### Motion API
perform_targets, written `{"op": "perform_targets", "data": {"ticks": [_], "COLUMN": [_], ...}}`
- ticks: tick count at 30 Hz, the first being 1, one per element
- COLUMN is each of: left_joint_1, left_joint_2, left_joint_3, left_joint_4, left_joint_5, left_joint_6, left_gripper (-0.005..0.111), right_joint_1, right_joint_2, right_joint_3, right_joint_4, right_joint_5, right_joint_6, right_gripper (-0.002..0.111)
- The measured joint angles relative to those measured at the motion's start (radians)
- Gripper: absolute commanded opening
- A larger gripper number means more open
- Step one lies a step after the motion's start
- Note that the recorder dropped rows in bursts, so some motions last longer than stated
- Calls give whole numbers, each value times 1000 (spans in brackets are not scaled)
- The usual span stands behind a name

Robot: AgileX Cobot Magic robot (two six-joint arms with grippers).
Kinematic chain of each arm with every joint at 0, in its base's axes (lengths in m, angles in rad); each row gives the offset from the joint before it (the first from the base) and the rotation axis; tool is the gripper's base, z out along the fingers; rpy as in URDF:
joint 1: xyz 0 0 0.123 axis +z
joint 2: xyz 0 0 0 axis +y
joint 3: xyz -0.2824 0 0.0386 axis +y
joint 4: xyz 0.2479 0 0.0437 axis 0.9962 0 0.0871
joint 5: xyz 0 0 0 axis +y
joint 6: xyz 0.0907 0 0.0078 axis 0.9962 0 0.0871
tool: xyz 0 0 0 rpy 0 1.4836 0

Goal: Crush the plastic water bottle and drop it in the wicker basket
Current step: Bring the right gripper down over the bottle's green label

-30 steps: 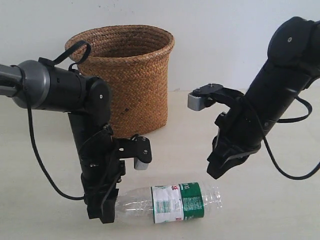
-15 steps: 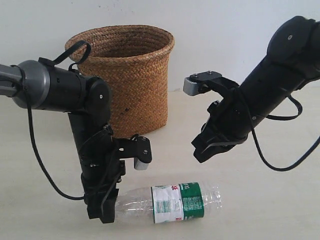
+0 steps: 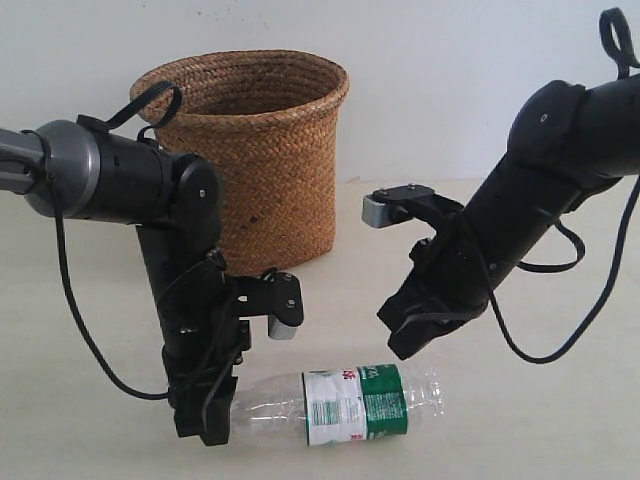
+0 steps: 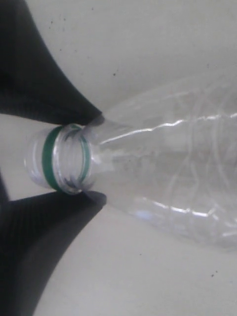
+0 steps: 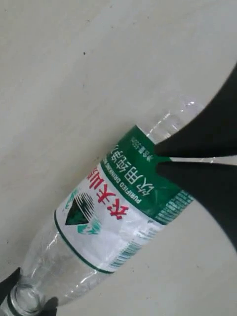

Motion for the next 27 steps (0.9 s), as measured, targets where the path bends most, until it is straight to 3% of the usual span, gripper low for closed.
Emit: {"op": "perform_targets", "data": {"ticks": [6,16,27], "left_joint_1": [0,0,0], "left_joint_2": [0,0,0], "left_joint_3": [0,0,0], "left_joint_4": [6,8,12], "left_joint_5": [-9,-14,-14], "left_joint_6": [0,0,0], "left_gripper": [4,4,4], "right_joint_1": [10,122,130], "right_joint_2": [4,4,4], "right_joint_3": [0,0,-85], "right_joint_4": [-29,-179,-217], "right_joint_5": [15,35,40], "right_joint_6": [34,149,215], "right_gripper": [0,0,0]}}
